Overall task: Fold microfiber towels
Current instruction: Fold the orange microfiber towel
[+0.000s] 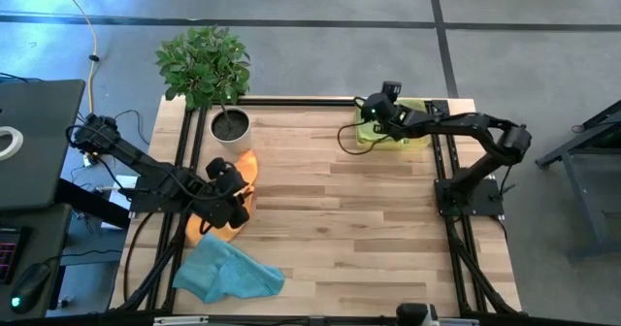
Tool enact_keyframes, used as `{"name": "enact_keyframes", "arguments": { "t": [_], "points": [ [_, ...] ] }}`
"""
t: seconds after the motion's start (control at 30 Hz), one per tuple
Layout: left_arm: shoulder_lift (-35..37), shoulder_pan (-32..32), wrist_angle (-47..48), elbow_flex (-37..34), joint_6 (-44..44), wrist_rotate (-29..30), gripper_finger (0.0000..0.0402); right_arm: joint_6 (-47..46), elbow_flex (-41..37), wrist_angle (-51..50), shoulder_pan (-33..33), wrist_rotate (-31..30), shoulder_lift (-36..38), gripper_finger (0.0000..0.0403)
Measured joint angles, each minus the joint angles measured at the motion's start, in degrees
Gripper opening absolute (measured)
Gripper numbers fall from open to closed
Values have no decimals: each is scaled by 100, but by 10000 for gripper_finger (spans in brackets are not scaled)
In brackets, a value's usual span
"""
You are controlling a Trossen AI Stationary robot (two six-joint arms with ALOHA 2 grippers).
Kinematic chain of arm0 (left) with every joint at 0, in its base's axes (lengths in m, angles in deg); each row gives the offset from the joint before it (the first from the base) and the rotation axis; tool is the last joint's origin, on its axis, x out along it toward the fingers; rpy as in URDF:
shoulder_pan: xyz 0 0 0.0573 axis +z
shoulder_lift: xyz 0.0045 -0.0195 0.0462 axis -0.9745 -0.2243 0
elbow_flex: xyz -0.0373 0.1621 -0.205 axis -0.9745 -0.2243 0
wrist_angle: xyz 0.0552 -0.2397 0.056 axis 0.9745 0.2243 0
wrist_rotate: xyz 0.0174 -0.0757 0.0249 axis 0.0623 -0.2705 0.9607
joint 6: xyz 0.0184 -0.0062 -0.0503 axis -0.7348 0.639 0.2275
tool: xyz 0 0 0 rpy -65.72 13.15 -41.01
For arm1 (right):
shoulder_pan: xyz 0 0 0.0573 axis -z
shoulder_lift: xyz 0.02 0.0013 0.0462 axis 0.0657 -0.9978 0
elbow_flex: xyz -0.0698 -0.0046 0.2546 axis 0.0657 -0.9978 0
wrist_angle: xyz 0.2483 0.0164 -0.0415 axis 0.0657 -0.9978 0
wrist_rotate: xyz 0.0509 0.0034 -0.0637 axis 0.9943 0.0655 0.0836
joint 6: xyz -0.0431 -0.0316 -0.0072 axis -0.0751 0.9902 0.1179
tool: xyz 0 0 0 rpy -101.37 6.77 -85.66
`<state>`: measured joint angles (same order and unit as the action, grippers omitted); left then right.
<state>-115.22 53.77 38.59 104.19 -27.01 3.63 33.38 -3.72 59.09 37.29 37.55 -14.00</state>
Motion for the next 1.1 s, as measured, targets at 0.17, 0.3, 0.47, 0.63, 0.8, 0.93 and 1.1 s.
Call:
{"name": "enact_keyframes", "arguments": {
  "t": [0.17,0.3,0.47,0.63,0.8,0.93,1.1],
  "points": [
    [-2,150,0,0,283,-458,115,-1299,0,-238,-500,49,215,133],
    [-87,231,-2,0,450,-898,115,-3182,0,-361,-1026,729,359,133],
    [-347,222,45,2,534,-1334,115,-5044,0,-511,-1696,2699,407,133],
    [-824,142,66,0,776,-1412,115,-6188,0,-467,-2358,4009,381,133],
    [-1335,107,469,0,834,-1317,115,-6659,-20,-457,-3129,4241,376,133],
    [-1592,48,1519,0,1175,-1435,115,-6881,-22,-173,-3877,4021,374,133],
    [-1605,-84,2295,0,1308,-1395,115,-6888,-22,45,-4577,3362,374,133]
  ]
}}
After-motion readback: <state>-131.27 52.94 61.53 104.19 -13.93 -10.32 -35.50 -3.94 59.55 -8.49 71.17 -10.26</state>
